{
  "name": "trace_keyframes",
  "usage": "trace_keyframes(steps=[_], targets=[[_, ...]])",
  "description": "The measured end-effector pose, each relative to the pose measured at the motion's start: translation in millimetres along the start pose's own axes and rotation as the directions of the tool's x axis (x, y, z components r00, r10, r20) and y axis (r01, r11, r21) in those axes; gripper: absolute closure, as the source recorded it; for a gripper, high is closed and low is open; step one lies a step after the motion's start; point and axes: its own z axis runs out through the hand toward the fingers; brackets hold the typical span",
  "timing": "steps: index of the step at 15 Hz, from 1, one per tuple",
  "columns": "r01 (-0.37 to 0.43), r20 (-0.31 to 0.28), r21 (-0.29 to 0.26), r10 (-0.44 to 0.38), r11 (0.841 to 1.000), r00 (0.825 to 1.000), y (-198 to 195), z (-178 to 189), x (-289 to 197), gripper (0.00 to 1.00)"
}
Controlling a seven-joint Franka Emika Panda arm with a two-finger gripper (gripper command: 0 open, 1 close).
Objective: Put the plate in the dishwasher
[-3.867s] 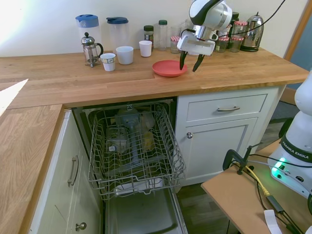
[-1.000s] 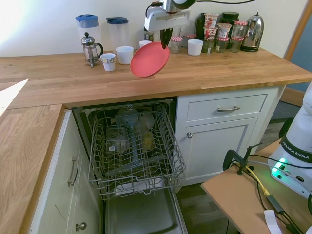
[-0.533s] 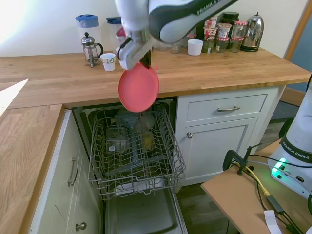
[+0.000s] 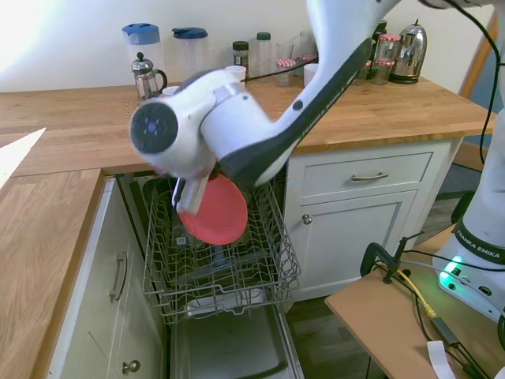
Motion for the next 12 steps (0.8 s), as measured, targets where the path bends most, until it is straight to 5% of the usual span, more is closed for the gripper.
trace_keyframes(steps=[3, 12], targets=[[0.071, -0.048, -0.014, -0.071, 0.997, 0.996, -27, 4, -45, 1.0], [0.106, -0.048, -0.012, -0.107, 0.994, 0.993, -95, 19, -68, 1.0]])
